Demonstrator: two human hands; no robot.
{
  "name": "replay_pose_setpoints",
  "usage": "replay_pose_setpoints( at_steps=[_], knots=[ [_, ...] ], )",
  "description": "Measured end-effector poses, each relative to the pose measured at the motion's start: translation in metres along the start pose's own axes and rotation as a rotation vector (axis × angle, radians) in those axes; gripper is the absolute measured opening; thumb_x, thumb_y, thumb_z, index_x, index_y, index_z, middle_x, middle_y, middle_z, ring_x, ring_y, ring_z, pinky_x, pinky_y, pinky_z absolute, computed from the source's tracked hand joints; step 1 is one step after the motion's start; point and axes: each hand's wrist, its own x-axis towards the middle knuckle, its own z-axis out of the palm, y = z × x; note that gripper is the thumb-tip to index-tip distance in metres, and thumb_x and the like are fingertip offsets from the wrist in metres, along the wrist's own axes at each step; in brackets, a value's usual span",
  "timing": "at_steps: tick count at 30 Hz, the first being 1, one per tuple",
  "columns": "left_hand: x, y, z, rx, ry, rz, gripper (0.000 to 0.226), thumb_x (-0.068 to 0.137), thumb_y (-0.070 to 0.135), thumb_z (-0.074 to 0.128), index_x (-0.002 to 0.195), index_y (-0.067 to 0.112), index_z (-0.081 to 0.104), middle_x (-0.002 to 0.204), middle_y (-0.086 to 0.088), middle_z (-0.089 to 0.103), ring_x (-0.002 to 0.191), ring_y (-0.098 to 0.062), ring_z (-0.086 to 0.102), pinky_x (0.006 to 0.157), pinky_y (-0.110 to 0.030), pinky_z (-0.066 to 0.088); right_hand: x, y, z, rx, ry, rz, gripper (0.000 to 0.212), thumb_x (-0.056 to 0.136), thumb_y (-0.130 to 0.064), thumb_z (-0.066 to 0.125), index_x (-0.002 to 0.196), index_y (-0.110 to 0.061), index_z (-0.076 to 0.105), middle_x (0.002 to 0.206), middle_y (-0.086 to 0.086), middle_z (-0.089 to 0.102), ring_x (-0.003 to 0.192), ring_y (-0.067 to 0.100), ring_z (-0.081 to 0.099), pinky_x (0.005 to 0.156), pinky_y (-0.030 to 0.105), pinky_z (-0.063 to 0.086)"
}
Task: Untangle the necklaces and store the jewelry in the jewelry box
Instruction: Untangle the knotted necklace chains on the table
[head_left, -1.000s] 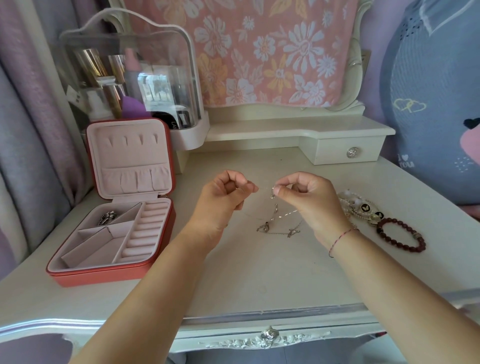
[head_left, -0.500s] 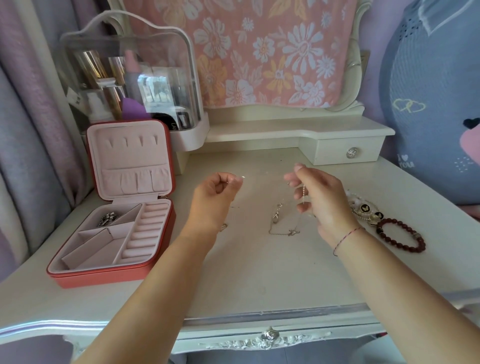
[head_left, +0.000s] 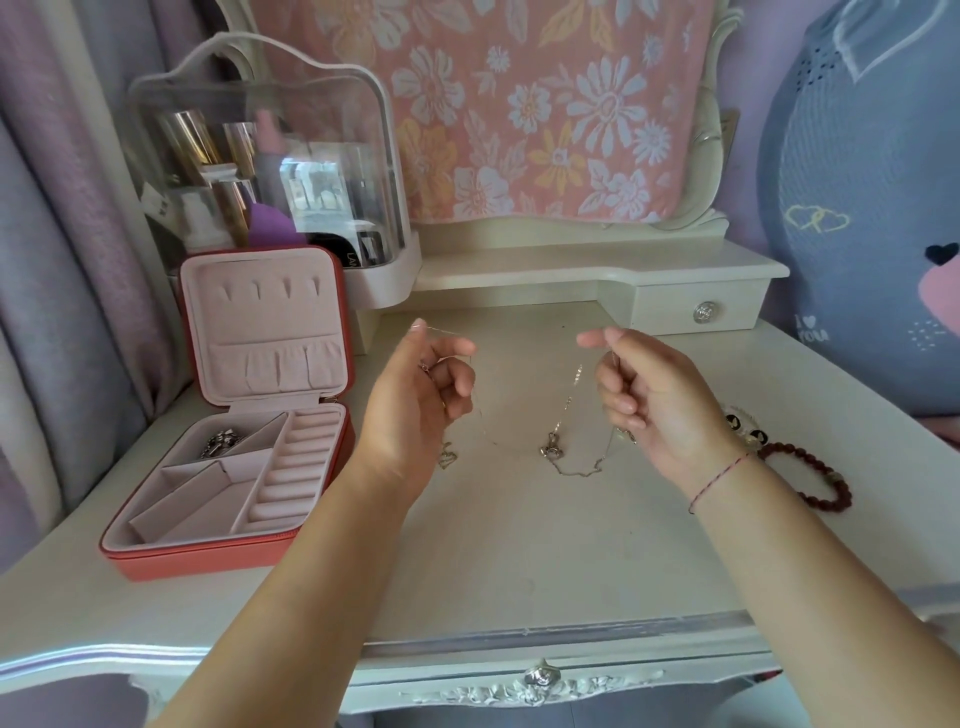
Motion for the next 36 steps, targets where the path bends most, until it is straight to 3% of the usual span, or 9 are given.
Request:
replay_pose_setpoints(
  at_steps=[7,11,16,18,21,26,29,31,36],
  knots=[
    [-0.006,-0.002,0.001,0.377,0.007,0.067,0.022,0.084,0.026,0.048,0.083,0.013,0.065,0.065,0.002,0.054,0.050,-0.012,0.040,0.053,-0.024,0.034,-0.007,-0.012,-0.008,-0.143,-0.139,-0.006,0.028,0.086,-0.036,0.061,0.096,-0.011,0.068,0.062,0.001,0.045,0.046,0.012,0.033,0.042,0.022,0.026],
    [-0.006,-0.001,0.007,0.580,0.047,-0.031,0.022,0.095,0.017,0.053,0.078,0.010,0.065,0.061,0.002,0.049,0.043,-0.003,0.037,0.046,-0.014,0.030,-0.020,-0.020,-0.017,-0.288,-0.155,-0.017,0.022,0.082,-0.033,0.059,0.080,-0.012,0.064,0.063,0.001,0.053,0.052,0.016,0.048,0.055,0.030,0.027],
    [-0.005,0.003,-0.003,0.993,-0.013,-0.089,0.019,0.092,0.025,0.059,0.082,0.010,0.067,0.058,0.004,0.057,0.050,-0.012,0.047,0.044,-0.015,0.035,-0.040,-0.019,-0.036,-0.653,-0.149,-0.046,0.029,0.091,-0.029,0.063,0.068,-0.012,0.062,0.073,0.011,0.065,0.073,0.021,0.059,0.075,0.029,0.040],
    [-0.009,0.002,-0.007,1.216,-0.031,-0.064,0.018,0.092,0.027,0.057,0.086,0.016,0.069,0.068,0.005,0.064,0.065,-0.016,0.059,0.061,-0.020,0.045,-0.044,-0.017,-0.041,-0.896,-0.151,-0.051,0.031,0.090,-0.035,0.063,0.064,-0.017,0.066,0.077,0.012,0.064,0.078,0.027,0.059,0.076,0.029,0.040],
    [-0.015,-0.004,-0.005,1.492,-0.039,0.022,0.017,0.091,0.030,0.056,0.093,0.026,0.072,0.098,0.006,0.068,0.100,-0.018,0.057,0.094,-0.032,0.042,-0.046,-0.013,-0.037,-1.143,-0.148,-0.086,0.035,0.090,-0.032,0.062,0.057,-0.020,0.062,0.061,-0.013,0.056,0.061,0.005,0.051,0.061,0.017,0.035],
    [-0.014,-0.026,0.012,1.369,-0.177,0.066,0.019,0.090,0.028,0.062,0.107,0.026,0.071,0.107,0.004,0.062,0.108,-0.017,0.050,0.092,-0.026,0.037,-0.039,0.005,-0.016,-1.101,-0.081,-0.078,0.014,0.084,-0.019,0.068,0.072,-0.027,0.069,0.067,-0.008,0.061,0.065,0.008,0.055,0.060,0.020,0.041],
    [-0.005,-0.035,0.022,1.410,-0.191,0.122,0.020,0.090,0.030,0.060,0.106,0.027,0.071,0.105,0.003,0.062,0.109,-0.019,0.049,0.090,-0.028,0.037,-0.030,0.016,-0.002,-1.028,-0.112,-0.018,0.010,0.080,-0.019,0.072,0.070,-0.023,0.070,0.061,-0.009,0.057,0.056,0.010,0.052,0.047,0.013,0.037],
    [0.002,-0.036,0.027,1.461,-0.195,0.124,0.018,0.089,0.032,0.061,0.103,0.028,0.071,0.106,0.003,0.063,0.111,-0.017,0.048,0.085,-0.027,0.035,-0.025,0.018,0.003,-0.982,-0.111,0.044,0.004,0.077,-0.019,0.073,0.073,-0.020,0.072,0.063,-0.008,0.058,0.055,0.015,0.053,0.042,0.019,0.038],
    [0.008,-0.041,0.023,1.443,-0.243,0.114,0.015,0.090,0.031,0.063,0.097,0.021,0.070,0.106,0.000,0.063,0.108,-0.018,0.049,0.093,-0.032,0.037,-0.011,0.016,0.008,-1.075,-0.152,0.070,0.006,0.077,-0.024,0.076,0.075,-0.023,0.070,0.067,-0.009,0.064,0.065,0.013,0.061,0.058,0.023,0.045]
  ],
)
